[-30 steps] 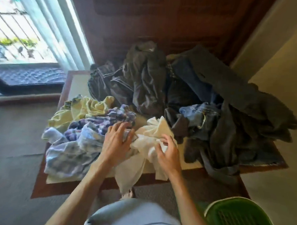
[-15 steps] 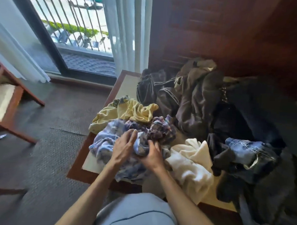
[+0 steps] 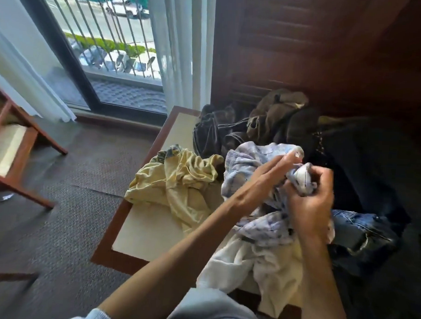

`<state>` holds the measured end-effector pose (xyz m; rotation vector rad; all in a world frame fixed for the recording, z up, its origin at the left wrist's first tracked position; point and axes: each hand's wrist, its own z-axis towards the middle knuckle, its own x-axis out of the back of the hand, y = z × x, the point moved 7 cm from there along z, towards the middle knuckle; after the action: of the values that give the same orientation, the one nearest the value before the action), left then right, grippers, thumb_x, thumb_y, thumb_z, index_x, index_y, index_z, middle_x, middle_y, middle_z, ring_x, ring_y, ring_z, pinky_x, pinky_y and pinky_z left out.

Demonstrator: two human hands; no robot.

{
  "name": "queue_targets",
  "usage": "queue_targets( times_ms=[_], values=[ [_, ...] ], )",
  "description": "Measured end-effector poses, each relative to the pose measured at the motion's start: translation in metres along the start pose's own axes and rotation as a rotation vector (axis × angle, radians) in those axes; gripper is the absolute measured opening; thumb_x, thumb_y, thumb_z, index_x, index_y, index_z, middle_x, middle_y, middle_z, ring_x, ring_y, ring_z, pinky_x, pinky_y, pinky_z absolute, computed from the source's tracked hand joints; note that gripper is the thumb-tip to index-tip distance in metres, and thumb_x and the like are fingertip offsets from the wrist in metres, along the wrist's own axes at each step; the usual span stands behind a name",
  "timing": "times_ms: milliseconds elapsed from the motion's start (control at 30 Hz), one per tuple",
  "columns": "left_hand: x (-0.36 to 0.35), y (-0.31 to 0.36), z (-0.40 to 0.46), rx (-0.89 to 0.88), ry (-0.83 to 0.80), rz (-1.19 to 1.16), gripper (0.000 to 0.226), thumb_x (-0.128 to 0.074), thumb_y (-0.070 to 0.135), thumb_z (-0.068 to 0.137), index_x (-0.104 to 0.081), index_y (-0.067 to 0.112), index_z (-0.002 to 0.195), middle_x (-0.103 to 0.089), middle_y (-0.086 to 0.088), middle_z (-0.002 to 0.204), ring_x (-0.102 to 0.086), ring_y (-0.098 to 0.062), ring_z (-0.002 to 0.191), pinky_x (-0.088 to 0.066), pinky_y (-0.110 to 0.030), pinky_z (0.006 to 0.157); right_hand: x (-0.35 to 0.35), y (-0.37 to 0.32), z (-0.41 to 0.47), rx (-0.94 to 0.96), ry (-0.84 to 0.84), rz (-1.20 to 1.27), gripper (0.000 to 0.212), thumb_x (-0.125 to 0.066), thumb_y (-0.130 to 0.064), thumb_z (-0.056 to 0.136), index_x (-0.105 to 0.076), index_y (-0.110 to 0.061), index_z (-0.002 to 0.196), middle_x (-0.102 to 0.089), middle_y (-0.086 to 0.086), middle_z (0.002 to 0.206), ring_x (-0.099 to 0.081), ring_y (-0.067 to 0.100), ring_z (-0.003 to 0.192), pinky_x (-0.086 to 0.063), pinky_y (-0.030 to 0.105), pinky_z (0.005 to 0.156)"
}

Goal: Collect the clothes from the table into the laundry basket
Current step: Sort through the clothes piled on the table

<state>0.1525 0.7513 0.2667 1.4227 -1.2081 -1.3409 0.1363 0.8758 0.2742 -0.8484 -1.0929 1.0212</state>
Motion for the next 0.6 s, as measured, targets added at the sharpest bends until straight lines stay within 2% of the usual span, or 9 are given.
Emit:
queue_targets(
  times_ms=[67, 100, 200, 267, 333, 400, 467, 533, 600],
  values=[
    [0.018, -0.011, 0.006, 0.015, 0.019, 0.022, 0.063, -0.045, 0.061, 0.097, -0.062, 0.012, 0.132, -0.066, -0.001, 0.132, -0.059, -0.014, 0.128, -0.042, -0.038, 0.114, -0.018, 0.008, -0.003, 0.081, -0.055, -0.108, 0.055, -0.076, -0.007, 0.081, -0.052, -0.017, 0.129, -0.064, 0.002, 0.116, -0.062, 0.016, 0.106, -0.049, 0.030, 0.093],
    [0.029, -0.023, 0.006, 0.045, 0.020, 0.051, 0.062, -0.042, 0.058, 0.100, -0.061, 0.009, 0.132, -0.066, -0.003, 0.132, -0.061, -0.012, 0.125, -0.044, -0.035, 0.112, -0.034, 0.022, -0.010, 0.114, -0.120, -0.211, 0.059, -0.075, -0.018, 0.085, -0.048, -0.016, 0.138, -0.061, 0.007, 0.128, -0.058, 0.022, 0.118, -0.046, 0.033, 0.100],
    [0.074, -0.085, -0.007, 0.224, 0.005, 0.162, 0.064, -0.023, 0.051, 0.107, -0.060, 0.006, 0.134, -0.067, 0.000, 0.126, -0.065, 0.008, 0.104, -0.049, -0.010, 0.090, -0.095, 0.091, -0.055, 0.079, -0.445, -0.611, 0.070, -0.055, -0.055, 0.090, -0.042, -0.021, 0.150, -0.057, 0.011, 0.134, -0.053, 0.033, 0.123, -0.041, 0.040, 0.101],
    [0.116, -0.125, -0.029, 0.363, 0.050, 0.192, 0.071, -0.026, 0.066, 0.098, -0.063, 0.015, 0.132, -0.067, -0.001, 0.129, -0.066, -0.002, 0.109, -0.053, -0.019, 0.090, -0.118, 0.123, -0.085, 0.004, -0.652, -0.833, 0.078, -0.059, -0.059, 0.084, -0.035, -0.032, 0.153, -0.052, 0.007, 0.138, -0.048, 0.032, 0.127, -0.041, 0.042, 0.101],
    [0.162, -0.139, -0.047, 0.355, 0.162, 0.239, 0.060, -0.035, 0.065, 0.093, -0.067, 0.023, 0.121, -0.069, -0.002, 0.124, -0.066, -0.018, 0.114, -0.052, -0.027, 0.090, -0.124, 0.120, -0.088, -0.054, -0.735, -0.868, 0.075, -0.063, -0.057, 0.081, -0.037, -0.039, 0.149, -0.047, 0.003, 0.137, -0.046, 0.029, 0.128, -0.044, 0.040, 0.099],
    [0.208, -0.133, -0.060, 0.245, 0.312, 0.448, 0.047, -0.038, 0.059, 0.098, -0.070, 0.027, 0.113, -0.071, 0.001, 0.115, -0.067, -0.020, 0.108, -0.053, -0.035, 0.089, -0.120, 0.092, -0.068, -0.060, -0.650, -0.726, 0.062, -0.064, -0.057, 0.082, -0.049, -0.039, 0.139, -0.051, -0.001, 0.127, -0.057, 0.026, 0.117, -0.052, 0.039, 0.088],
    [0.253, -0.129, -0.069, 0.163, 0.474, 0.727, 0.052, -0.035, 0.065, 0.100, -0.067, 0.030, 0.120, -0.068, -0.004, 0.117, -0.064, -0.025, 0.108, -0.052, -0.046, 0.092, -0.105, 0.060, -0.042, 0.019, -0.417, -0.611, 0.054, -0.066, -0.057, 0.082, -0.061, -0.030, 0.130, -0.057, -0.002, 0.119, -0.061, 0.024, 0.106, -0.055, 0.040, 0.081],
    [0.286, -0.131, -0.070, 0.229, 0.589, 0.940, 0.068, -0.025, 0.081, 0.091, -0.056, 0.039, 0.135, -0.055, -0.013, 0.137, -0.054, -0.036, 0.122, -0.047, -0.055, 0.100, -0.090, 0.035, -0.024, 0.168, -0.121, -0.618, 0.055, -0.065, -0.058, 0.081, -0.068, -0.020, 0.120, -0.058, 0.003, 0.114, -0.059, 0.028, 0.104, -0.053, 0.045, 0.082],
    [0.304, -0.132, -0.060, 0.373, 0.621, 1.041, 0.072, -0.025, 0.083, 0.087, -0.038, 0.047, 0.148, -0.030, -0.019, 0.158, -0.033, -0.047, 0.139, -0.032, -0.063, 0.112, -0.089, 0.040, -0.017, 0.168, 0.027, -0.687, 0.065, -0.061, -0.067, 0.078, -0.065, -0.021, 0.122, -0.054, 0.009, 0.125, -0.053, 0.033, 0.111, -0.048, 0.049, 0.087]
  ],
)
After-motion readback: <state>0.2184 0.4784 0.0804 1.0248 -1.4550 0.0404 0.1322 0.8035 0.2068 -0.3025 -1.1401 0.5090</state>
